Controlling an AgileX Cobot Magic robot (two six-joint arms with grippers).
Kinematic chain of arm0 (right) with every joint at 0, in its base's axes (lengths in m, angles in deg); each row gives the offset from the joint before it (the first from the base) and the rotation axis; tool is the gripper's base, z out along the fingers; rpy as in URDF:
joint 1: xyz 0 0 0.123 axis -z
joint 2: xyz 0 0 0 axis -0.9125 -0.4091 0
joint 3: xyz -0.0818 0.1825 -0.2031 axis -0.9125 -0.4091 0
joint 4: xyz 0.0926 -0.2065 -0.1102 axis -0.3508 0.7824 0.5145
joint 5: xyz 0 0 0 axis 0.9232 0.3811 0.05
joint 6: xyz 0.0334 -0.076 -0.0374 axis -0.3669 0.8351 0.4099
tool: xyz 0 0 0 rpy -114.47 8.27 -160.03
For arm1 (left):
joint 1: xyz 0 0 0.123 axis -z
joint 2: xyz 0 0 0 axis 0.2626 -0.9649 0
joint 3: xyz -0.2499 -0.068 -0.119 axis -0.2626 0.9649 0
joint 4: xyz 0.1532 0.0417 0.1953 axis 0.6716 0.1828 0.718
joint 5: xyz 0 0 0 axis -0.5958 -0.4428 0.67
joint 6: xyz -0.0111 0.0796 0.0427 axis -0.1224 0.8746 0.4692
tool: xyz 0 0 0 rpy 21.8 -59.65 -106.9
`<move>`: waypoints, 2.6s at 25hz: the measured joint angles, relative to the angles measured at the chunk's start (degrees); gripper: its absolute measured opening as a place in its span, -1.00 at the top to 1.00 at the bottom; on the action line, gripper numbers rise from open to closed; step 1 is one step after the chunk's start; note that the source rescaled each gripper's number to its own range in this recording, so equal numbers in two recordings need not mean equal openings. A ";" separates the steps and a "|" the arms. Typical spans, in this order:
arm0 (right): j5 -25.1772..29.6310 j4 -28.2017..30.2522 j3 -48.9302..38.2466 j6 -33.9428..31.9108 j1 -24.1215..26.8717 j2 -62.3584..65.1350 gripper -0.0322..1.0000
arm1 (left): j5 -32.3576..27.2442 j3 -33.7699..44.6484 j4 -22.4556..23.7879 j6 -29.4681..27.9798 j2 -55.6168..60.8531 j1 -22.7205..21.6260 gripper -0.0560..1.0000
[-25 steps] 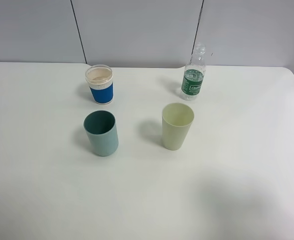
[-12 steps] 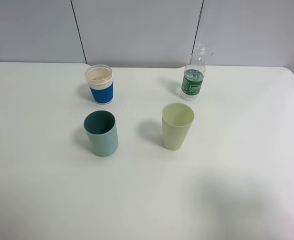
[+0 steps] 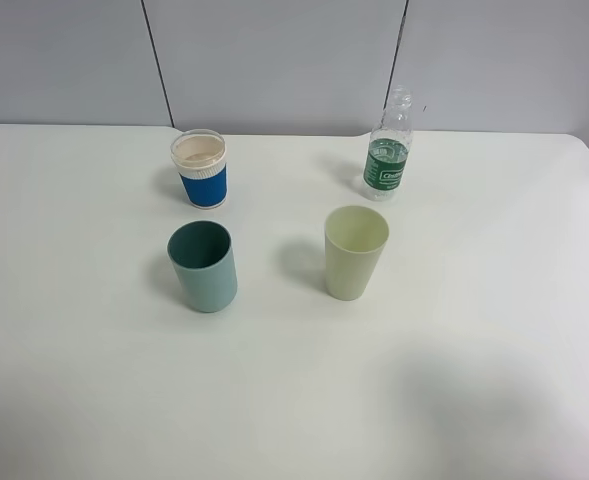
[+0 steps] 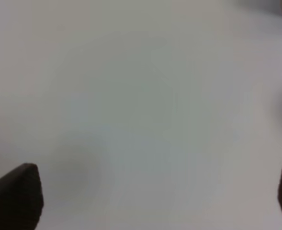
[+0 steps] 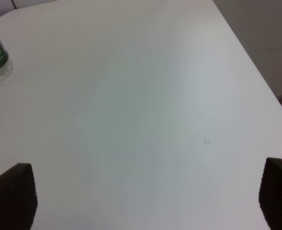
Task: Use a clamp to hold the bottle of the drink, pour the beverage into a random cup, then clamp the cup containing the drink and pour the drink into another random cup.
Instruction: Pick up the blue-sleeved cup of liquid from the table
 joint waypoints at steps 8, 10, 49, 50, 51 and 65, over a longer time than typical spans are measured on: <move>0.00 0.00 0.00 0.00 0.00 0.00 -0.70 | 12.48 0.00 -0.55 -0.07 -12.59 0.00 -1.00; 0.00 0.00 0.00 0.00 0.00 0.00 -0.70 | 15.14 0.00 -0.59 -0.07 -14.86 0.00 -1.00; 0.00 0.00 0.00 0.00 0.00 0.00 -0.70 | 74.92 -0.37 26.96 -14.10 -54.65 -5.77 -1.00; 0.00 0.00 0.00 0.00 0.00 0.00 -0.70 | 76.88 -0.80 29.73 -15.53 -55.57 -6.73 -1.00; 0.00 0.00 0.00 0.00 0.00 0.00 -0.70 | 78.35 -1.35 32.07 -16.90 -56.66 -7.64 -1.00; 0.00 0.00 0.00 0.00 0.00 0.00 -0.70 | 80.77 -16.26 60.04 -26.75 -68.52 -11.34 -1.00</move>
